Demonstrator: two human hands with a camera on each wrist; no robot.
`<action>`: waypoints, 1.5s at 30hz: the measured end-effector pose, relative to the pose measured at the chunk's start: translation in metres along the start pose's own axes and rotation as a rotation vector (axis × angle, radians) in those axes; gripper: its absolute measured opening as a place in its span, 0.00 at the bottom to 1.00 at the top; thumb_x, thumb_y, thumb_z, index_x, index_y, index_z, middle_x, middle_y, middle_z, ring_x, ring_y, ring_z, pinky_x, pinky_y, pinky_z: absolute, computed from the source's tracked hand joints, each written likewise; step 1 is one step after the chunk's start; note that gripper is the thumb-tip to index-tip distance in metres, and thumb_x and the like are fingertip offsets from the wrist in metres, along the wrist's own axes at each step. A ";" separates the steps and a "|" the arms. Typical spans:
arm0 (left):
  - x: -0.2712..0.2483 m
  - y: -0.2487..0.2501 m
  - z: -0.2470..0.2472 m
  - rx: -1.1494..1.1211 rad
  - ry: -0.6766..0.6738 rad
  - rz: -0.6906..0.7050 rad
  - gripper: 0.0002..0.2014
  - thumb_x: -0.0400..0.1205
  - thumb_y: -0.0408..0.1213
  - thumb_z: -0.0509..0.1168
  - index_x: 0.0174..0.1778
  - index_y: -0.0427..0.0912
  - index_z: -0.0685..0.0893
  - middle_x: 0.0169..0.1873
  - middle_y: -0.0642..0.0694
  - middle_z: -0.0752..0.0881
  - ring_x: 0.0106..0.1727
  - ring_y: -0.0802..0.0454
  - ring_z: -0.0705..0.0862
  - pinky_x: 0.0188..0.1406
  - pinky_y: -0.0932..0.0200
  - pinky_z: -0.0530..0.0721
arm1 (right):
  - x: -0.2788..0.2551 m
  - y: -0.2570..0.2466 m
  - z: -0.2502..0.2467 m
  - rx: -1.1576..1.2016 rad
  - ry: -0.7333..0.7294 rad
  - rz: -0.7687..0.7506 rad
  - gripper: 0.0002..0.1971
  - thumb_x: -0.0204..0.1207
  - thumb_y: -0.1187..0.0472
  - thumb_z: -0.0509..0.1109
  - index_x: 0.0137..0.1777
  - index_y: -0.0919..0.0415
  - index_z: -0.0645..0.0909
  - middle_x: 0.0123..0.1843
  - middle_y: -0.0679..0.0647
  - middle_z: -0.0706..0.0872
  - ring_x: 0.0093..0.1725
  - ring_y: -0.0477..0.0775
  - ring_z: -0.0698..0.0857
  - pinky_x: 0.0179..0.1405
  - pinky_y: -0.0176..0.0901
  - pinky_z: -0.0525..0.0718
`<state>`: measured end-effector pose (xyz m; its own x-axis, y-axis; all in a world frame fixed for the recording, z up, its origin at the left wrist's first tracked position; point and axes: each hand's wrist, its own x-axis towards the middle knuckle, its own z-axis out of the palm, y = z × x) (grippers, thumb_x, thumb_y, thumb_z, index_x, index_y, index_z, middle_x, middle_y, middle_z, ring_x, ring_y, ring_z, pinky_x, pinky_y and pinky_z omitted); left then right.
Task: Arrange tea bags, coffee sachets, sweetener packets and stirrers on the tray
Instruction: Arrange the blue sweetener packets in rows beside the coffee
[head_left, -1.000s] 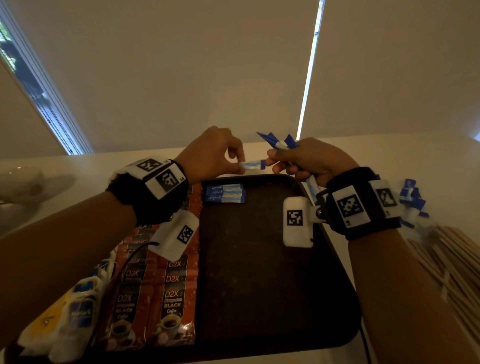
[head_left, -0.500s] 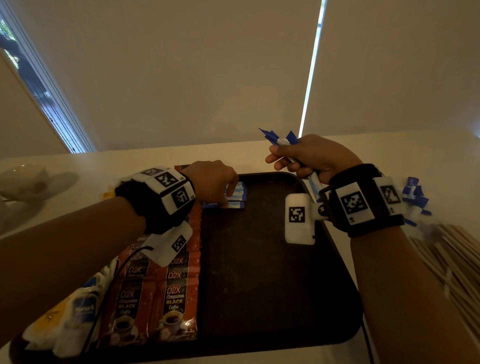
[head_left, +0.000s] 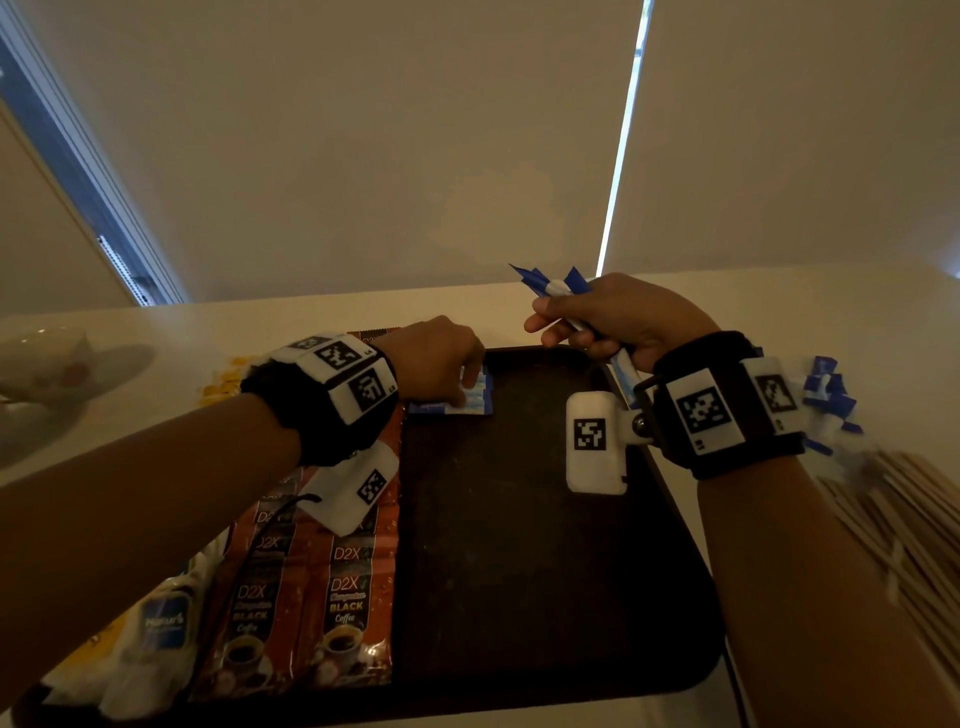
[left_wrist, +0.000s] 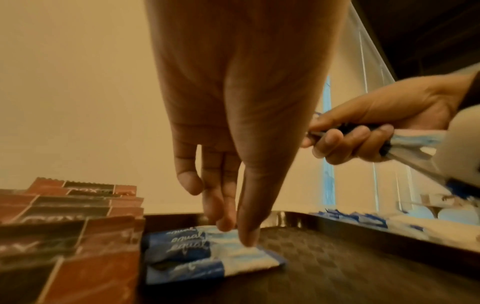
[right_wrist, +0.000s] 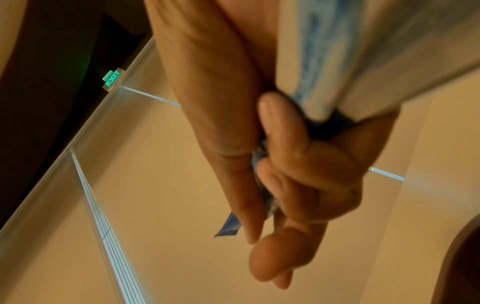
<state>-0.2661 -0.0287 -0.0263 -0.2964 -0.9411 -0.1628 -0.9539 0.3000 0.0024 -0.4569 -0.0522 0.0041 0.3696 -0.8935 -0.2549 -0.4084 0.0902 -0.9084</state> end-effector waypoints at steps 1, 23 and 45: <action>0.000 -0.001 -0.003 -0.044 0.065 -0.004 0.13 0.78 0.43 0.70 0.55 0.41 0.83 0.47 0.50 0.78 0.46 0.58 0.73 0.43 0.63 0.69 | 0.000 0.000 0.001 -0.005 -0.011 0.004 0.11 0.80 0.55 0.65 0.48 0.62 0.84 0.30 0.50 0.84 0.16 0.41 0.68 0.12 0.25 0.63; -0.011 -0.002 -0.026 -1.105 0.286 -0.094 0.03 0.79 0.29 0.68 0.47 0.35 0.84 0.41 0.43 0.87 0.36 0.59 0.87 0.34 0.66 0.86 | 0.004 0.004 0.001 0.011 0.041 0.007 0.11 0.76 0.57 0.70 0.52 0.64 0.81 0.30 0.50 0.87 0.23 0.42 0.70 0.14 0.26 0.65; -0.022 -0.007 -0.008 -0.125 0.004 0.029 0.13 0.76 0.45 0.73 0.51 0.42 0.86 0.39 0.55 0.79 0.37 0.63 0.76 0.35 0.71 0.71 | -0.002 -0.001 0.008 -0.058 0.027 -0.051 0.14 0.82 0.54 0.63 0.47 0.63 0.86 0.26 0.50 0.77 0.18 0.41 0.68 0.13 0.26 0.64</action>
<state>-0.2532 -0.0116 -0.0151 -0.3236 -0.9331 -0.1571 -0.9433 0.3053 0.1302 -0.4510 -0.0468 0.0029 0.3690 -0.9078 -0.1991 -0.4377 0.0192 -0.8989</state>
